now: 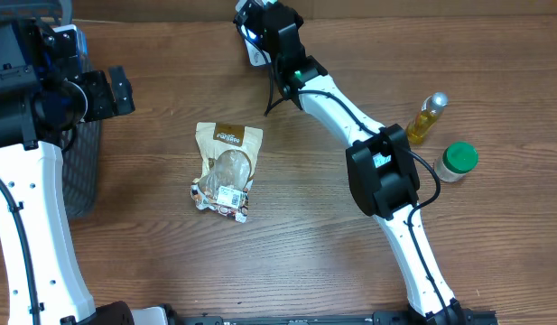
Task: Scan the item barcode
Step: 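Hold the Kleenex pack barcode in front of the scanner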
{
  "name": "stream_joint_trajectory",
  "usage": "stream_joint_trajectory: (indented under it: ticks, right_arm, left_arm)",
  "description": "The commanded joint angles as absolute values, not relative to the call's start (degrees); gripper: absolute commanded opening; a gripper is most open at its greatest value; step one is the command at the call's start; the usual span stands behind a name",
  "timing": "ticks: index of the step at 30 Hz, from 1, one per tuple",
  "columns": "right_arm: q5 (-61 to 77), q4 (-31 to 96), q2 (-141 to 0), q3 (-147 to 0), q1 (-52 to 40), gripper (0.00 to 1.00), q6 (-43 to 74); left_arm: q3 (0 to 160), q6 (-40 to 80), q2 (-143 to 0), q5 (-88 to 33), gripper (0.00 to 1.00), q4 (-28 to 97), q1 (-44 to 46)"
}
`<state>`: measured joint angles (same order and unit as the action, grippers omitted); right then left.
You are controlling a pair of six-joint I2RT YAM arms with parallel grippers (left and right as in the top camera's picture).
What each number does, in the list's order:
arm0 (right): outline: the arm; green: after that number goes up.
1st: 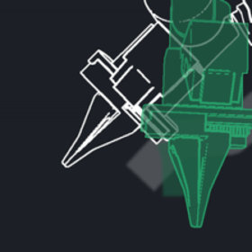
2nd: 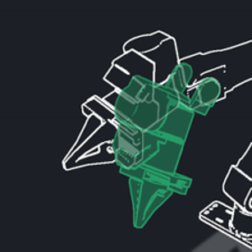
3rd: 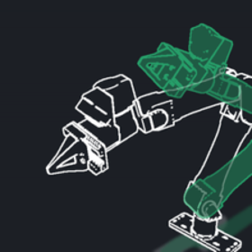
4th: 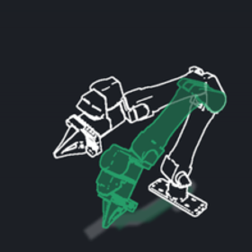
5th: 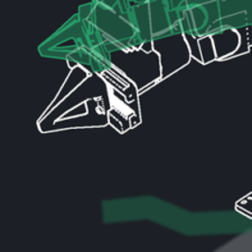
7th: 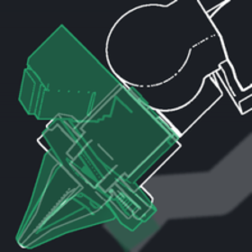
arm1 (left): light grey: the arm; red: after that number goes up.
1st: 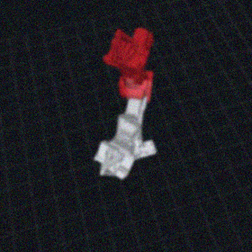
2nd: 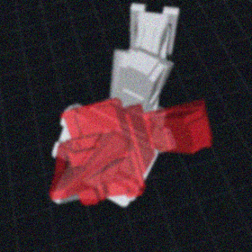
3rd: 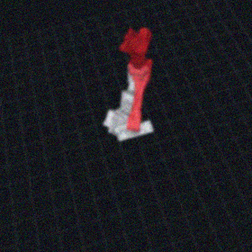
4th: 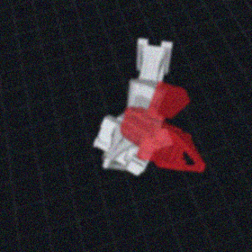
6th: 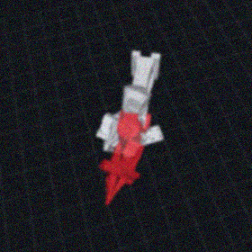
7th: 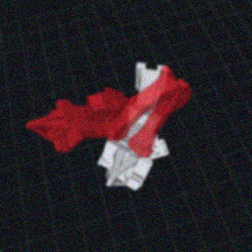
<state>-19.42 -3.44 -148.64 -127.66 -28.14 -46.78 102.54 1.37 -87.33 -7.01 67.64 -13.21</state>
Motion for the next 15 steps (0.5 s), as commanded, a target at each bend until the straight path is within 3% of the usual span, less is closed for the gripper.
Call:
stream_joint_trajectory:
  ticks: [1, 15]
  right_arm:
    - [-17.63, -2.83, -148.86, -128.64, -28.42, 0.04, -46.87]
    - [-16.78, -0.69, -149.27, -128.66, -28.21, 0.04, -46.63]
  left_arm:
    - [103.18, 1.72, -87.42, -6.90, 1.00, 67.44, -12.78]
    - [103.18, 1.72, -87.42, -6.90, 0.99, 67.44, -12.78]
